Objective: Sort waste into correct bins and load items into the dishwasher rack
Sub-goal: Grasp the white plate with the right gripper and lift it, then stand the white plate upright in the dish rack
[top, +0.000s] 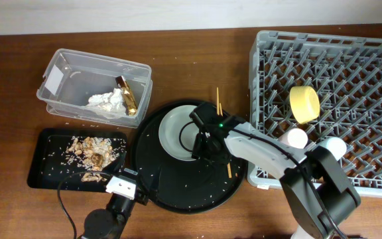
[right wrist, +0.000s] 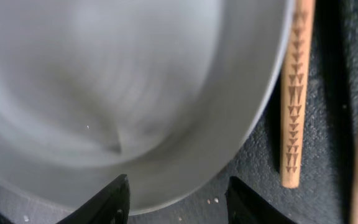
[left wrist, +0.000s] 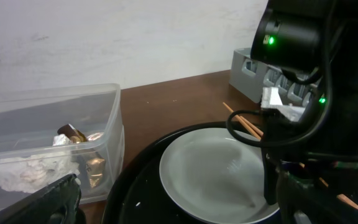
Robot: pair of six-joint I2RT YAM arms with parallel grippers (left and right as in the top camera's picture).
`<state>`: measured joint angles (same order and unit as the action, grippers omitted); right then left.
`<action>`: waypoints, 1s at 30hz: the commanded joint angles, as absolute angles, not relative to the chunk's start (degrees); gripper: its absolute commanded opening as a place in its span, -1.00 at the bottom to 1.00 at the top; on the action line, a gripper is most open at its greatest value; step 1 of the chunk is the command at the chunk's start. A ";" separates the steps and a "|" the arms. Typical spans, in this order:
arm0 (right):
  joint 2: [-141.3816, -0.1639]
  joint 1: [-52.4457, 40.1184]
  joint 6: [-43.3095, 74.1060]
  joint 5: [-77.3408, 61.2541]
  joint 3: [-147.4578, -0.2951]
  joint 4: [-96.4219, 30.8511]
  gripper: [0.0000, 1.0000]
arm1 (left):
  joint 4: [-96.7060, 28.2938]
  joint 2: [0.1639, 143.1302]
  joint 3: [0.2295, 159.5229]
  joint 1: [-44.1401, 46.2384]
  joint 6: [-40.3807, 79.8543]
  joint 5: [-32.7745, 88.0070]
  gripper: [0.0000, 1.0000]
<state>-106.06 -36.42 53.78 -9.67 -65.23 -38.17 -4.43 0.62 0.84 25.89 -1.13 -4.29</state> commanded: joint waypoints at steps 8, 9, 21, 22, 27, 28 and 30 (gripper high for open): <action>-106.56 -36.91 61.98 -8.75 -61.63 -35.57 -0.92 | -4.34 0.34 0.51 25.71 -1.80 -3.84 0.99; -106.43 -36.86 61.54 -8.56 -61.69 -36.27 -0.92 | -4.34 0.34 0.51 25.71 -1.78 -3.84 0.99; -65.71 -25.54 27.07 22.76 -61.93 -45.28 -0.92 | -4.34 0.34 0.51 25.71 -1.80 -3.86 0.99; -61.12 -21.32 23.70 32.77 -61.93 -45.95 -0.92 | -4.34 0.34 0.51 25.71 -1.78 -3.84 0.99; -56.53 -0.95 16.34 49.78 -61.93 -34.22 -0.92 | -4.34 0.34 0.51 25.71 -1.78 -3.84 0.99; -58.13 1.85 10.68 51.33 -61.93 -31.11 -0.92 | -4.34 0.34 0.51 25.71 -1.78 -3.84 0.99; -62.87 5.10 7.70 57.01 -61.93 -27.64 -0.92 | -4.34 0.34 0.51 25.71 -1.80 -3.84 0.99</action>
<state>-57.39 0.51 14.63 48.12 -61.65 -31.22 -4.40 0.64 0.84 25.89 -1.13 -4.25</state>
